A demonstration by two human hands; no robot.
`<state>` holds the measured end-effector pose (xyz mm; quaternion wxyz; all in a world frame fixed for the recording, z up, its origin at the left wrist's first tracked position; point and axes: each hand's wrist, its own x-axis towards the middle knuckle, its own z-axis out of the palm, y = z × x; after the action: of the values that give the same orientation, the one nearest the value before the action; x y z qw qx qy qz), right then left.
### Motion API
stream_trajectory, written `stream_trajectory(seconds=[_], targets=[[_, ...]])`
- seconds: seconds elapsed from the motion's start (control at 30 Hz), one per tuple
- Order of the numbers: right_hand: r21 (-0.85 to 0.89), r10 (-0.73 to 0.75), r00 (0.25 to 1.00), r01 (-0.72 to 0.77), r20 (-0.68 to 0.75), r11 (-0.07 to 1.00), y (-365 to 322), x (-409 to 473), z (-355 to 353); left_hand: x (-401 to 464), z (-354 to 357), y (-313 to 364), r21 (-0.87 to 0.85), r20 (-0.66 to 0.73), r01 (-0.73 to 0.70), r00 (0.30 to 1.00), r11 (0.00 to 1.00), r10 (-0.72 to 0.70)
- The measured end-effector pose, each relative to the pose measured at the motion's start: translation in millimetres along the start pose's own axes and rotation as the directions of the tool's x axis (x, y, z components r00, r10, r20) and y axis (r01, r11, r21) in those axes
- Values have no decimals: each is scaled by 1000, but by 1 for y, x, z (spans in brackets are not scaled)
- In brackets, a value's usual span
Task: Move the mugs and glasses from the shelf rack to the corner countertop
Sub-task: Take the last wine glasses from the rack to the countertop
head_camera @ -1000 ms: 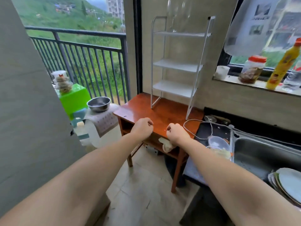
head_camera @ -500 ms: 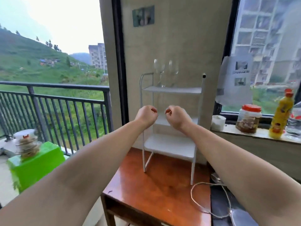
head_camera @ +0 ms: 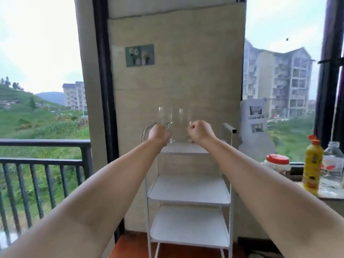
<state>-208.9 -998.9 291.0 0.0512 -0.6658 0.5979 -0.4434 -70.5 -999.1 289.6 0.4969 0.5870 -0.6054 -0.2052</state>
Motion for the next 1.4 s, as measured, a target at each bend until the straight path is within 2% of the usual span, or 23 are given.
stream_trajectory(seconds=[0.1, 0.23, 0.3, 0.4, 0.5, 0.57, 0.8, 1.03, 1.17, 1.23, 1.4], targets=[[174, 180, 979, -195, 100, 965, 10, 26, 15, 31, 12, -7, -146, 78, 98, 993, 984, -87], [468, 368, 903, -430, 222, 772, 18, 57, 40, 66, 23, -18, -354, 172, 201, 974, 914, -147], [558, 398, 883, -466, 247, 687, 18, 69, 48, 80, 28, -21, -372, 205, 221, 967, 902, -153], [621, 406, 872, -483, 273, 617, 19, 77, 59, 91, 38, -29, -333, 256, 239, 954, 912, -157], [628, 397, 865, -497, 306, 599, 18, 80, 68, 101, 45, -37, -312, 274, 227, 951, 922, -142], [595, 403, 863, -502, 304, 627, 20, 81, 71, 107, 48, -40, -298, 262, 213, 956, 931, -135], [553, 382, 894, -445, 233, 704, 25, 79, 65, 108, 54, -42, -281, 174, 141, 980, 949, -94], [545, 331, 929, -367, 167, 754, 17, 56, 34, 75, 40, -26, -327, 149, 115, 987, 938, -69], [492, 211, 977, -197, 26, 848, 9, 34, 18, 44, 29, -15, -355, 53, 37, 998, 934, -19], [503, 134, 990, -95, -42, 859, 4, 16, 14, 22, 25, -13, -389, -22, -24, 1000, 921, 17], [536, 32, 998, 2, -53, 844, 1, -34, 16, -28, 18, -20, -323, -126, -121, 988, 939, 84]])
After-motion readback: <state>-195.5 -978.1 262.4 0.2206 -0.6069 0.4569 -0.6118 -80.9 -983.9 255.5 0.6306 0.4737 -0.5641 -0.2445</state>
